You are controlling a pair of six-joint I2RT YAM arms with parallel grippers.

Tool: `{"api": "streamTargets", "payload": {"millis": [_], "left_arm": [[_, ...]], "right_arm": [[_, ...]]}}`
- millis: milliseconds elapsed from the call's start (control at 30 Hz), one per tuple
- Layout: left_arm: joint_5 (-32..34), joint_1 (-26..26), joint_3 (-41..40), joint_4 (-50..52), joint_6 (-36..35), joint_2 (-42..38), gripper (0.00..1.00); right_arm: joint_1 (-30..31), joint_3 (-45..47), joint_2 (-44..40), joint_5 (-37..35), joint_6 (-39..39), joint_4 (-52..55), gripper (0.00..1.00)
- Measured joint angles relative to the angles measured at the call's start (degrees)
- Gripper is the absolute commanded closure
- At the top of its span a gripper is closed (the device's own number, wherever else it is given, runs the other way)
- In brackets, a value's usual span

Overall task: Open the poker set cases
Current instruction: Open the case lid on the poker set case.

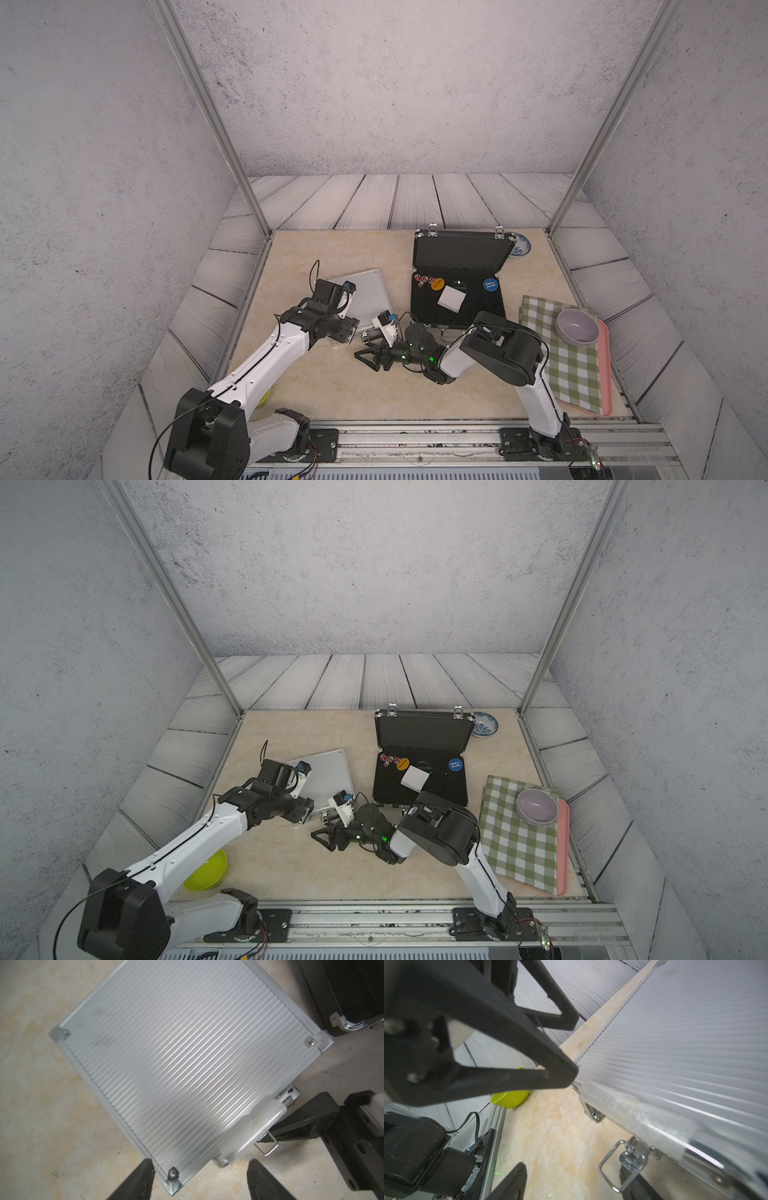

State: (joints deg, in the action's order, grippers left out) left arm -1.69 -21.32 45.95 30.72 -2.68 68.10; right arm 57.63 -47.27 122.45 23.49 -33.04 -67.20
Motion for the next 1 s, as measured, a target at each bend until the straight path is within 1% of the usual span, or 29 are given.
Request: {"api": "streamTargets", "payload": {"millis": [100, 200, 300, 400, 533, 733, 800, 900, 1000], "left_arm": [[-0.02, 1.79, 0.17, -0.11, 2.56, -1.46, 0.25], [-1.97, 5.97, 0.20, -0.76, 6.34, -2.62, 0.25], [-6.23, 11.26, -0.28, -3.21, 12.07, -2.82, 0.24], [-11.10, 15.85, -3.17, -7.45, 18.64, -2.75, 0.24], [-18.03, 20.55, -7.15, -12.00, 27.21, -0.20, 0.28], [-26.80, 22.43, -6.25, -15.17, 32.94, 7.98, 0.34], [-28.81, 22.97, -6.25, -16.22, 34.29, 9.86, 0.36], [-31.39, 23.87, -6.25, -17.44, 35.93, 11.80, 0.37], [-33.14, 24.17, -6.25, -18.18, 37.07, 12.09, 0.37]], "right_arm": [[0.00, 0.00, -0.02, 0.00, 0.00, 0.00, 0.27], [0.00, 0.00, -0.04, -0.02, -0.02, 0.00, 0.27], [0.00, 0.00, -0.07, -0.04, -0.02, 0.02, 0.27], [-0.07, -0.02, -0.13, -0.04, -0.02, 0.15, 0.27], [-0.22, -0.02, -1.25, -0.33, -0.48, 2.25, 0.26], [-0.48, 1.33, -4.00, -1.64, -1.05, 4.61, 0.26], [-0.57, 1.92, -4.46, -2.03, -1.07, 4.92, 0.25], [-0.61, 2.51, -4.92, -2.64, -1.09, 5.77, 0.25], [-0.70, 2.73, -4.96, -2.93, -1.07, 6.58, 0.25]]}}
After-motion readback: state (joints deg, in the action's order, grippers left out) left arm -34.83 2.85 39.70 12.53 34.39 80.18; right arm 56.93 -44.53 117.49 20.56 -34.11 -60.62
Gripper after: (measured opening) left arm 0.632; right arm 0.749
